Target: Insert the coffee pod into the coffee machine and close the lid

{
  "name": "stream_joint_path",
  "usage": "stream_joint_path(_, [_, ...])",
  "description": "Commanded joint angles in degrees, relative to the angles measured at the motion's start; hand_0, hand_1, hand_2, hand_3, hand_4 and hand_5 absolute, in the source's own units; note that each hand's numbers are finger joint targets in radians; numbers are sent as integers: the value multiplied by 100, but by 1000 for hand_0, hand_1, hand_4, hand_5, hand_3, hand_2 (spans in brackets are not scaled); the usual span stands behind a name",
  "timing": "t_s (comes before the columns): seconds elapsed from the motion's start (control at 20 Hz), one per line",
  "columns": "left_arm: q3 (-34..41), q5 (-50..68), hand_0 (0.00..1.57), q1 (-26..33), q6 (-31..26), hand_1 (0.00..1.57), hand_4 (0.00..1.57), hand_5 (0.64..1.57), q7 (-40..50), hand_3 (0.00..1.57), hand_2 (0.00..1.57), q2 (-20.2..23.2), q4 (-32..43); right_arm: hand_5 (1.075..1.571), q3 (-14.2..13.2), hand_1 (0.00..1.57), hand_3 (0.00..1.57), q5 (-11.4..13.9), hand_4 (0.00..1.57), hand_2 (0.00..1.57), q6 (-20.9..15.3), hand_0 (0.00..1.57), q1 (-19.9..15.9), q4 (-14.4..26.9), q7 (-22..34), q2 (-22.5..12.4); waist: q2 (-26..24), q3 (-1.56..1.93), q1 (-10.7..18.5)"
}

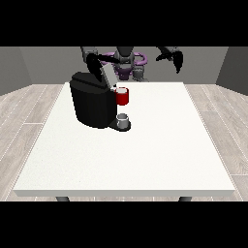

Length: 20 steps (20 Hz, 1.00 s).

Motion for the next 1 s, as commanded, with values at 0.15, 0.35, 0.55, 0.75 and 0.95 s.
stream_joint_path(0.15, [69,24,0,-155,83,0,299,1571,-19,0,0,225,-190,1571,8,0,0,166,200,0,1,0,-742,259,40,-224,514,16,71])
stream_joint_path(0.35, [94,-62,0,-41,116,0,348,1571,-30,0,0,315,13,1571,449,0,0,504,119,0,-256,0,-962,82,311,140,376,14,84])
stream_joint_path(0.55, [-169,-52,0,32,127,0,358,1571,182,0,0,67,-219,1571,470,0,0,522,0,0,-95,0,-920,81,75,79,394,16,170])
stream_joint_path(0.75, [-262,-223,0,196,218,0,411,1571,-160,0,0,50,-241,1571,458,0,0,477,0,0,-86,0,-1072,-28,287,112,429,14,293])
stream_joint_path(0.95, [-310,-170,0,-71,113,0,319,1571,-204,0,0,47,-131,1571,614,0,0,797,102,0,-135,0,-1454,-159,428,-121,800,12,490])
